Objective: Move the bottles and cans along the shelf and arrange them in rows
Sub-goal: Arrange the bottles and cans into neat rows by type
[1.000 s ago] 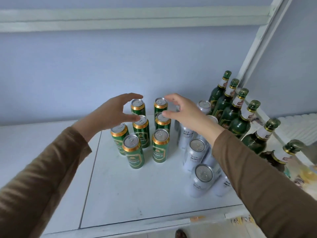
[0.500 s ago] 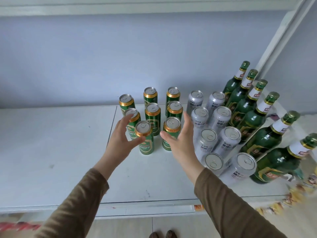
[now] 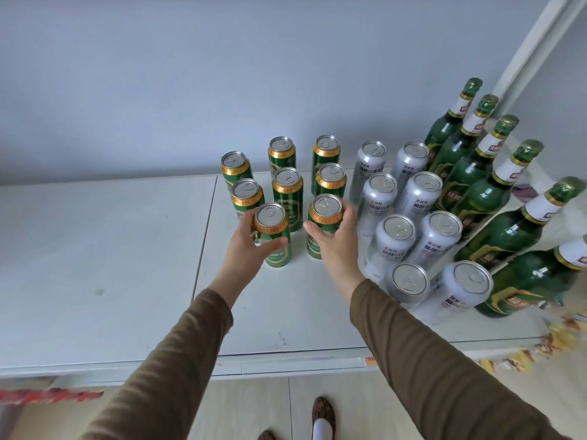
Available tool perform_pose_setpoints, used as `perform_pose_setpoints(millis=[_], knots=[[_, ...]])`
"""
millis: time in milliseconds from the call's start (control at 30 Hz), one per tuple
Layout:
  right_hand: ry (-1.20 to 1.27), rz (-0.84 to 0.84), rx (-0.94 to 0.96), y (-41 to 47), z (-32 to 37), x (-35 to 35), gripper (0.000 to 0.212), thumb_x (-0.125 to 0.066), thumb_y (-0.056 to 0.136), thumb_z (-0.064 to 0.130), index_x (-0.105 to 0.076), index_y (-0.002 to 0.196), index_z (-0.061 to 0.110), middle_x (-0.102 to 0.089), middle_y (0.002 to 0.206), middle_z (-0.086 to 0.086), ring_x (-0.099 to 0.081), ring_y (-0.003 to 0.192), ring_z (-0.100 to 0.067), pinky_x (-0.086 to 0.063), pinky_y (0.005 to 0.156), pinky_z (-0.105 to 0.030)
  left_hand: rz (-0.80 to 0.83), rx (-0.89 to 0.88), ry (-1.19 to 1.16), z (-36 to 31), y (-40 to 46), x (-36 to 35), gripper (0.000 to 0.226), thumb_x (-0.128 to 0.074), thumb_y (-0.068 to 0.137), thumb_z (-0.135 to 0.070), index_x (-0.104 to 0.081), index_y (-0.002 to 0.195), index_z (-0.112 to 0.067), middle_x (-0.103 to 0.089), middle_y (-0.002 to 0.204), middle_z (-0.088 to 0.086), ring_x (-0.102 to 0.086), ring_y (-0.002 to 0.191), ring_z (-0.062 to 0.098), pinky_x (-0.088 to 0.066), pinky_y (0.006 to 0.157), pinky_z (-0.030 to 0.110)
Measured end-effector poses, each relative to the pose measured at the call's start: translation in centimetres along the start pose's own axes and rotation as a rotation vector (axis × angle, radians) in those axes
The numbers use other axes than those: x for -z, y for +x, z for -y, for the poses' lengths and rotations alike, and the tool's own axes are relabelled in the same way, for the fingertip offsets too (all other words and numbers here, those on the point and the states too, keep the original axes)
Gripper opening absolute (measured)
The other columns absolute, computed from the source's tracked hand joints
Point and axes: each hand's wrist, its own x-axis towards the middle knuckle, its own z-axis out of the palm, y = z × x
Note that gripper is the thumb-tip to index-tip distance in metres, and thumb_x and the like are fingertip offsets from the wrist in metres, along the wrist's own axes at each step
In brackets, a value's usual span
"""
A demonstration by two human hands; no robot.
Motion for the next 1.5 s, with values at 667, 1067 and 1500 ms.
perform_pose_setpoints(millis=[667,1067,1500], knots=[[0.016,0.146,-0.026,-10.5,-1.3,5.7,0.077,-0.088,0.067,0.038,-0.051,0.133,0.021,-0.063,0.129,-0.004,-0.061,0.121,-0.018,-0.048,0.109,-0.045,-0.093,0.022,-0.006,1.0,-10.7,0.2,0.067,-0.084,0.055,-0.056,-0.048,0.109,-0.038,-0.063,0.106,-0.022,-0.059,0.102,0.0,-0.054,0.09,0.049],[-0.066,0.264,0.006,-11.8,-0.9,7.2,0.062,-0.082,0.081,0.01,-0.049,0.129,0.03,-0.061,0.127,0.004,-0.059,0.121,-0.007,-0.046,0.107,-0.028,-0.054,-0.044,0.143,0.4,-12.9,-1.5,0.07,-0.086,0.063,-0.059,-0.044,0.115,-0.038,-0.057,0.115,-0.018,-0.056,0.108,0.01,-0.053,0.086,0.045],[-0.148,0.3,-0.031,-11.6,-0.2,7.4,0.072,-0.087,0.076,0.022,-0.047,0.136,0.025,-0.062,0.128,0.012,-0.059,0.119,0.001,-0.048,0.109,-0.043,0.076,-0.084,0.077,0.7,-12.2,-0.1,0.072,-0.084,0.061,-0.063,-0.054,0.119,-0.034,-0.059,0.116,-0.012,-0.055,0.11,0.006,-0.054,0.092,0.045]])
